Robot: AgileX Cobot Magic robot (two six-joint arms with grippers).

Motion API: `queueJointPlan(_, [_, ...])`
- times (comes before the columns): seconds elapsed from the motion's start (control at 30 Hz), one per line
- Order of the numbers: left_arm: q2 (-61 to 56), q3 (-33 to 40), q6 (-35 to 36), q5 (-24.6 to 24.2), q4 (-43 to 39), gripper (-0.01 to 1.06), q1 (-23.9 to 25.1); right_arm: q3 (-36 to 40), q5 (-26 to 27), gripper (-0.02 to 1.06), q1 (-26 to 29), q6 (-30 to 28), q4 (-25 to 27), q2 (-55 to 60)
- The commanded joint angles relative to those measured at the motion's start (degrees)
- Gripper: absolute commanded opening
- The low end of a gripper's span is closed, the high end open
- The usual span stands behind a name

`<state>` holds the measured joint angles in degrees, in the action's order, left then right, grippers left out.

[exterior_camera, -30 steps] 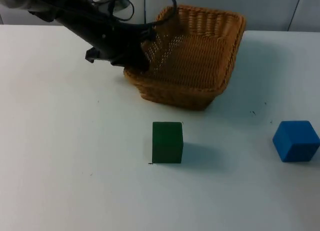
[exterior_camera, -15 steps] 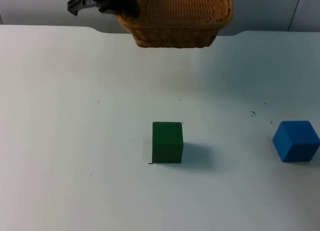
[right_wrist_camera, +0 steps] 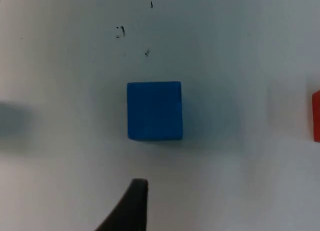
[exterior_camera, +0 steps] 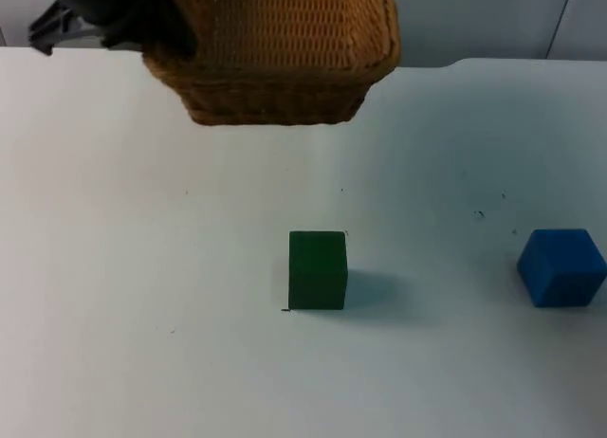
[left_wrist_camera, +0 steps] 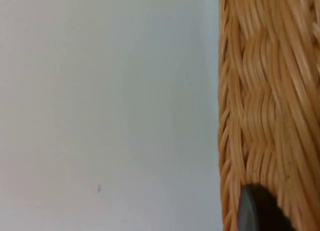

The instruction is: Pick up the basket with the left hand and place the blue cube into the basket with the right hand.

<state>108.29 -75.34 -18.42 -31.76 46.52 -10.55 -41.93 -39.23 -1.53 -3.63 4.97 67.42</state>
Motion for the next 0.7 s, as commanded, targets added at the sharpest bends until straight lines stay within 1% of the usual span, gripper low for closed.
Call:
queueJointPlan(0.0, [-4.17, 4.74, -2.71, 1.69, 3.89, 0.00, 1.10, -0.38, 0.54, 1.04, 0.38, -0.42, 0.77, 0.23])
queueJointPlan(0.07, [-8.27, 11.27, -7.11, 2.04, 6.53, 0.00, 2.87, -0.38, 0.54, 1.04, 0.38, -0.42, 1.35, 0.23])
queueJointPlan(0.1, [-8.27, 11.27, -7.11, 2.04, 6.53, 0.00, 2.87, -0.38, 0.54, 1.04, 0.38, -0.42, 1.35, 0.23])
queueJointPlan(0.13, [-11.69, 16.47, -8.81, 2.32, 7.11, 0.00, 4.23, -0.38, 0.54, 1.04, 0.38, -0.42, 1.35, 0.23])
queueJointPlan(0.23, [-17.83, 25.25, -10.94, 3.02, 7.00, 0.00, 7.26, -0.38, 0.14, 1.04, 0.38, -0.42, 2.16, 0.23])
queueJointPlan(0.27, [-17.83, 25.25, -10.94, 3.02, 7.00, 0.00, 7.26, -0.38, 0.14, 1.04, 0.38, -0.42, 2.16, 0.23])
queueJointPlan(0.37, [-23.09, 31.84, -13.57, 3.60, 7.00, 0.00, 9.43, -0.38, 0.14, 1.04, 0.38, -0.42, 2.81, 0.23])
queueJointPlan(0.4, [-23.09, 31.84, -13.57, 3.60, 7.00, 0.00, 9.43, -0.38, 0.14, 1.04, 0.38, -0.42, 2.81, 0.23])
queueJointPlan(0.5, [-27.19, 36.74, -14.59, 3.81, 6.89, 0.00, 9.87, -0.38, 0.14, 1.03, 0.38, -0.42, 2.94, 0.23])
queueJointPlan(0.57, [-27.83, 37.64, -14.59, 3.81, 6.89, 0.00, 9.87, -0.38, -0.13, 1.03, 0.11, -0.42, 3.05, 0.23])
queueJointPlan(0.67, [-28.76, 39.43, -15.01, 3.60, 6.89, 0.00, 9.87, -0.38, -0.40, 1.02, -2.38, -0.42, 2.75, 0.23])
